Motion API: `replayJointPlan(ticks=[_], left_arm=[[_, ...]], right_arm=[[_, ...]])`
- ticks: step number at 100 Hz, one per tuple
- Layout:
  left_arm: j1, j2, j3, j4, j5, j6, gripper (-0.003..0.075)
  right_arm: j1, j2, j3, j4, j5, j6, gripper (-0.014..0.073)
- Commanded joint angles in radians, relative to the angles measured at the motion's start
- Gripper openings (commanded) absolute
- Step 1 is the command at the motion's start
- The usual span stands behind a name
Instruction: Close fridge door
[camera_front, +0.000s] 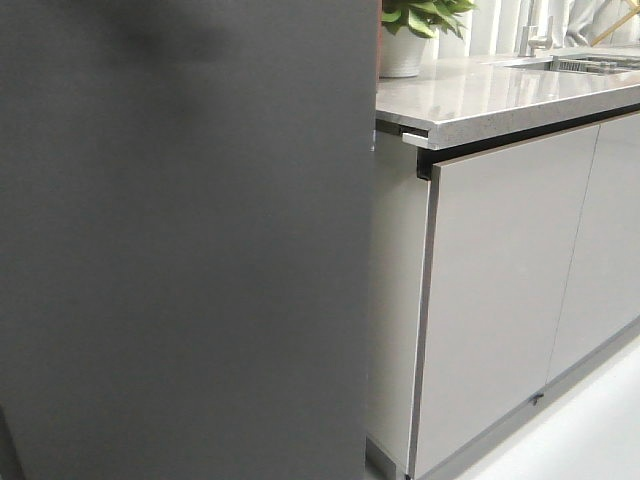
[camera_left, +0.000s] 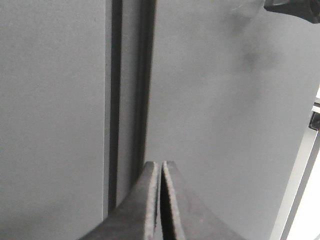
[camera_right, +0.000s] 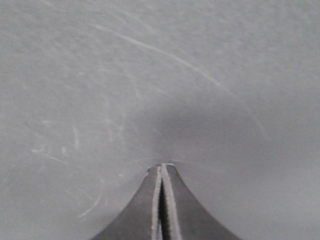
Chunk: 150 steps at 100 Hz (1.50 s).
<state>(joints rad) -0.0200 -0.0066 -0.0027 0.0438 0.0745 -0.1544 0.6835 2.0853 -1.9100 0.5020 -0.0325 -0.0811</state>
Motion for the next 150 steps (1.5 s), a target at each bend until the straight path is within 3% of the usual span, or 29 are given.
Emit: replayJointPlan(ticks=[1,22,38,90,130,150], left_arm=[[-0.004,-0.023,0.040,-0.006,-0.083,-0.002,-0.0020],[-0.004,-0.023,0.040,-0.006,-0.083,-0.002,-0.0020],[-0.004,-0.023,0.040,-0.006,-0.083,-0.002,-0.0020],[-0.004,-0.023,0.040,-0.006,-0.083,-0.002,-0.0020],[-0.004,-0.023,0.040,-0.006,-0.083,-0.002,-0.0020],[-0.004,-0.023,0.040,-0.006,-0.083,-0.002,-0.0020]], right_arm=[[-0.006,-0.061,-0.037,-0.012,-0.058,-0.012,-0.0071],[-0.017,-0.122,-0.032,-0.041,-0.012,-0.012,-0.0071],[-0.050,-0.241,0.065,-0.100,0.021,-0.012,-0.0071],[-0.300,-0.855,0.703,-0.268,-0.014,-0.012,-0.0071],[-0.526,-1.345,1.162,-0.277,-0.020,-0.012,-0.0071],[-0.590,-1.603,1.393,-0.317,-0.056,-0.012,-0.0071]])
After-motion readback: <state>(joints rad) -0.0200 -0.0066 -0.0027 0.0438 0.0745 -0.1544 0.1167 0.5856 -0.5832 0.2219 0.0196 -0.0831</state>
